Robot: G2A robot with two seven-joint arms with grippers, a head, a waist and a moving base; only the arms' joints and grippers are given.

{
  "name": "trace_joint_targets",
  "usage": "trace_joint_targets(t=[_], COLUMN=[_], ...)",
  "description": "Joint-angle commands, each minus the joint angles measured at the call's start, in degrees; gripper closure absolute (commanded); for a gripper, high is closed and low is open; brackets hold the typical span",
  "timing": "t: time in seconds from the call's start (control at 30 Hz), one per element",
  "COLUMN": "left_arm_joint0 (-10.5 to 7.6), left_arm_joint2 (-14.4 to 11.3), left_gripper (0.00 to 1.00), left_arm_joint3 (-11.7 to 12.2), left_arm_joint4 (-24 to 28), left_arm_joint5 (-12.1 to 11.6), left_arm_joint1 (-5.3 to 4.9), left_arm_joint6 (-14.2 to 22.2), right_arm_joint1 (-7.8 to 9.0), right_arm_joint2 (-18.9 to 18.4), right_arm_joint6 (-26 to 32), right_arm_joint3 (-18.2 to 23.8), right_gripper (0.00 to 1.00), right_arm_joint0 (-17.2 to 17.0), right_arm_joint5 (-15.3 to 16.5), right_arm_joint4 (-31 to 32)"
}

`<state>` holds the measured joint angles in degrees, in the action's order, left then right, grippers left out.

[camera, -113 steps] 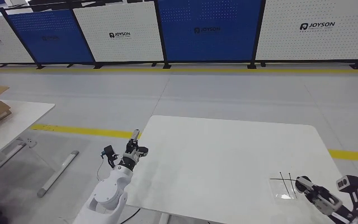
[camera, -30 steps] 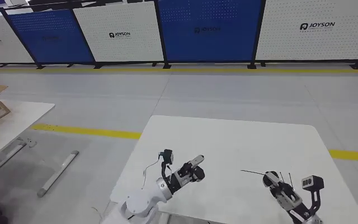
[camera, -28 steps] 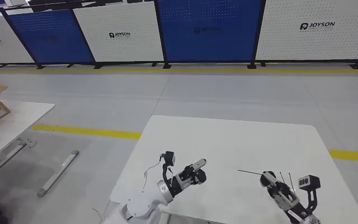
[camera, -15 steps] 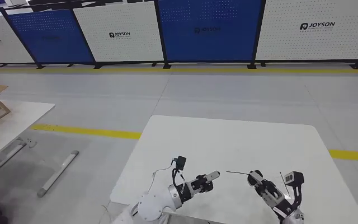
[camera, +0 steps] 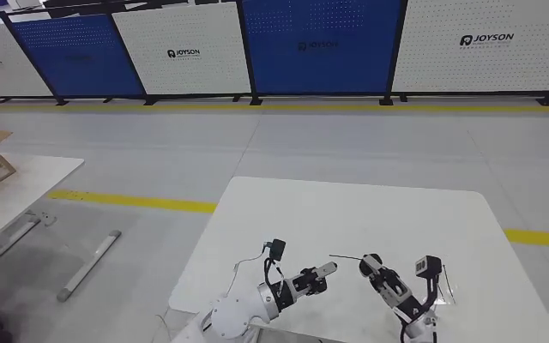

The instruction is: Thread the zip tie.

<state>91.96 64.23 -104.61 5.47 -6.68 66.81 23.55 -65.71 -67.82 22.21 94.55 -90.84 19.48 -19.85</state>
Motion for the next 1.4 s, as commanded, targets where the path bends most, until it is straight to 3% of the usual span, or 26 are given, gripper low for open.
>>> trace_joint_targets(t=[0.0,0.7,0.9,1.13,1.23,1.37], left_arm_joint0=[0.0,0.0,0.0,-0.05,-0.86,-2.93], left_arm_joint2=[0.0,0.0,0.0,-0.01,-0.87,-2.33], left_gripper=[0.0,0.0,0.0,0.0,0.0,0.0], left_arm_joint3=[0.0,0.0,0.0,0.0,0.57,1.86], left_arm_joint4=[0.0,0.0,0.0,-0.05,3.31,5.92], left_arm_joint5=[0.0,0.0,0.0,0.0,0.45,1.71], left_arm_joint1=[0.0,0.0,0.0,0.01,0.52,1.03], left_arm_joint6=[0.0,0.0,0.0,-0.29,-4.14,-5.64], right_arm_joint1=[0.02,0.01,0.21,0.27,0.27,0.27], right_arm_joint2=[-0.09,-0.05,-1.25,-1.55,-1.55,-1.55], right_arm_joint6=[0.06,0.02,7.16,7.73,7.73,7.73], right_arm_joint3=[0.07,0.09,-0.83,-0.87,-0.87,-0.87], right_gripper=[1.0,1.0,1.0,1.0,1.0,1.0], right_arm_joint0=[-0.07,-0.09,-0.82,-0.88,-0.88,-0.88], right_arm_joint5=[0.0,-0.06,-0.4,-0.64,-0.64,-0.64], right_arm_joint4=[-0.08,-0.05,-6.72,-7.19,-7.19,-7.19])
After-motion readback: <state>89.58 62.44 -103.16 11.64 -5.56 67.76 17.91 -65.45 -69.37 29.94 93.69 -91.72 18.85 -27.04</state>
